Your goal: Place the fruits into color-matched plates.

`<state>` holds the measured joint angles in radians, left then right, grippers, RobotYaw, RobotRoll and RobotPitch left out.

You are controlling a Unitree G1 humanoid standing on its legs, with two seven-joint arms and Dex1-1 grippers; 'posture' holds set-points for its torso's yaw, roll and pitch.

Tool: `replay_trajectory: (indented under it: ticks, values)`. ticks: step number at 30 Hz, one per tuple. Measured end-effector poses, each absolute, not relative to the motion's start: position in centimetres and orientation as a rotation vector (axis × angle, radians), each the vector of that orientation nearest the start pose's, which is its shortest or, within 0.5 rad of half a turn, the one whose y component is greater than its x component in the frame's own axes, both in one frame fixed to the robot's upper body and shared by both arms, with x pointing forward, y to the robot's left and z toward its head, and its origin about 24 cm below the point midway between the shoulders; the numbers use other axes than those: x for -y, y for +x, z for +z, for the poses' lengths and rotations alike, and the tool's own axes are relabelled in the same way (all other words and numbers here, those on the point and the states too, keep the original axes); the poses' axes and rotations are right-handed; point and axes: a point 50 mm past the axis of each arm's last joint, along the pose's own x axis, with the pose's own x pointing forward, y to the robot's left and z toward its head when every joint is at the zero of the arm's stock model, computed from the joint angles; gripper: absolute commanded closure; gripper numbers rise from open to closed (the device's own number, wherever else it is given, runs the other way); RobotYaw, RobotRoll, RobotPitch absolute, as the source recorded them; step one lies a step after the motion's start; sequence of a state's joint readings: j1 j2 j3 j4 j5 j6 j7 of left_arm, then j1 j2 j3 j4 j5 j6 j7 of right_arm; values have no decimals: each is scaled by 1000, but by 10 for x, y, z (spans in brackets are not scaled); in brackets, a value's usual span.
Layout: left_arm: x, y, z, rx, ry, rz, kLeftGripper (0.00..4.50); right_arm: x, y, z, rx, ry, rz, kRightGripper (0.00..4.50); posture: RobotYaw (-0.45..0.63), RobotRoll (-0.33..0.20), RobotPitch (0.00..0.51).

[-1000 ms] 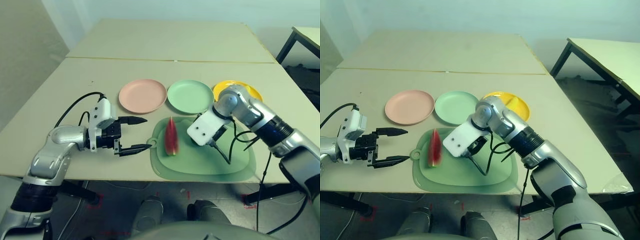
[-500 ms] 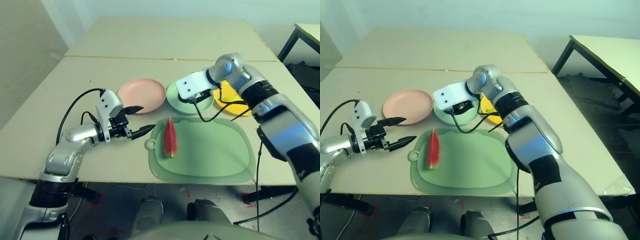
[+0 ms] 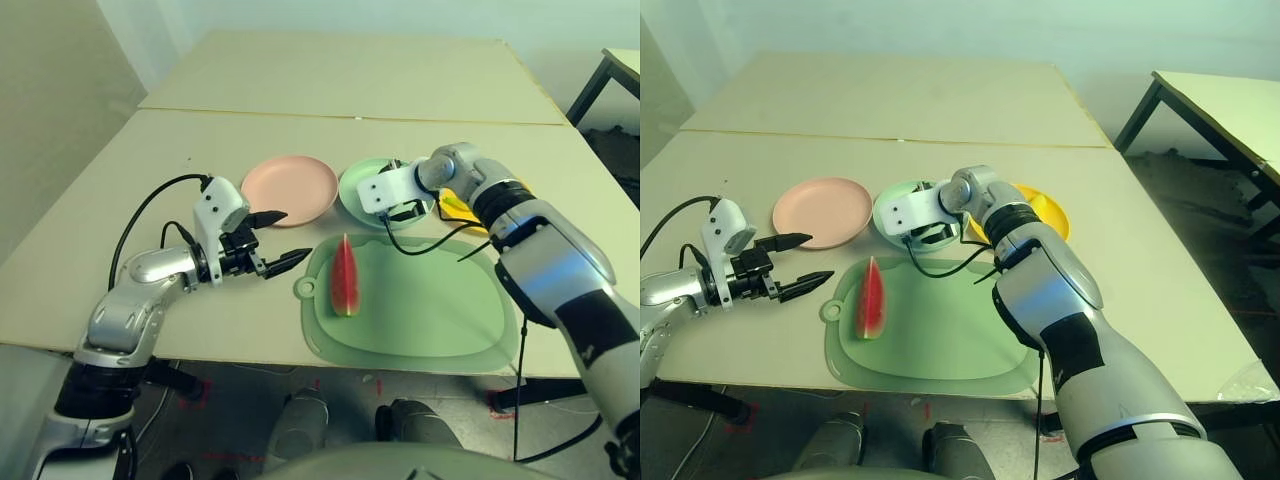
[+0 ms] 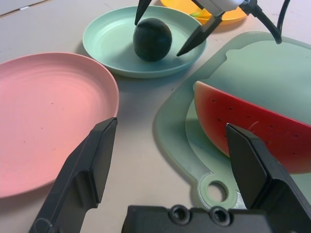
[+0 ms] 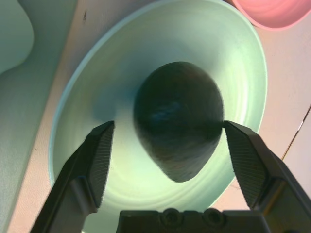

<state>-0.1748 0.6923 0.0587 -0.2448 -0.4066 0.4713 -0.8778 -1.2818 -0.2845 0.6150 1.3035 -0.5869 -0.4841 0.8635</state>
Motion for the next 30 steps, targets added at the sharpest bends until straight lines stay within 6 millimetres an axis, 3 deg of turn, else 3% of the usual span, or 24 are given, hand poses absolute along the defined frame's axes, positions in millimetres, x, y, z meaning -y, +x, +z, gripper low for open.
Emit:
replay_trajectory:
  ticks: [5, 8, 11, 13, 15, 19, 23, 26, 30]
  values:
    - [-207, 258, 139, -166, 268, -925, 0, 116, 395, 164, -240, -1471, 1220, 34, 183, 0, 83]
    - [-209, 258, 139, -171, 284, -938, 0, 137, 396, 193, -202, -1321, 1187, 34, 170, 0, 85]
    - [-213, 257, 142, -164, 307, -941, 0, 168, 387, 216, -169, -1054, 1158, 34, 140, 0, 90]
    - [-217, 257, 144, -156, 314, -935, 0, 199, 366, 204, -228, -785, 1188, 34, 114, 0, 93]
    - [-225, 257, 141, -174, 311, -924, 0, 220, 337, 178, -309, -490, 1223, 34, 94, 0, 92]
    - [-228, 260, 139, -189, 313, -945, 0, 241, 298, 158, -219, -147, 1176, 34, 77, 0, 87]
    - [-227, 263, 135, -205, 320, -978, 0, 279, 260, 127, -198, -114, 1147, 34, 67, 0, 80]
    - [-228, 264, 133, -214, 323, -995, 0, 285, 239, 112, -148, -129, 1240, 34, 64, 0, 74]
    - [-227, 268, 136, -226, 389, -1030, 0, 283, 222, 102, -46, -278, 1333, 34, 65, 0, 69]
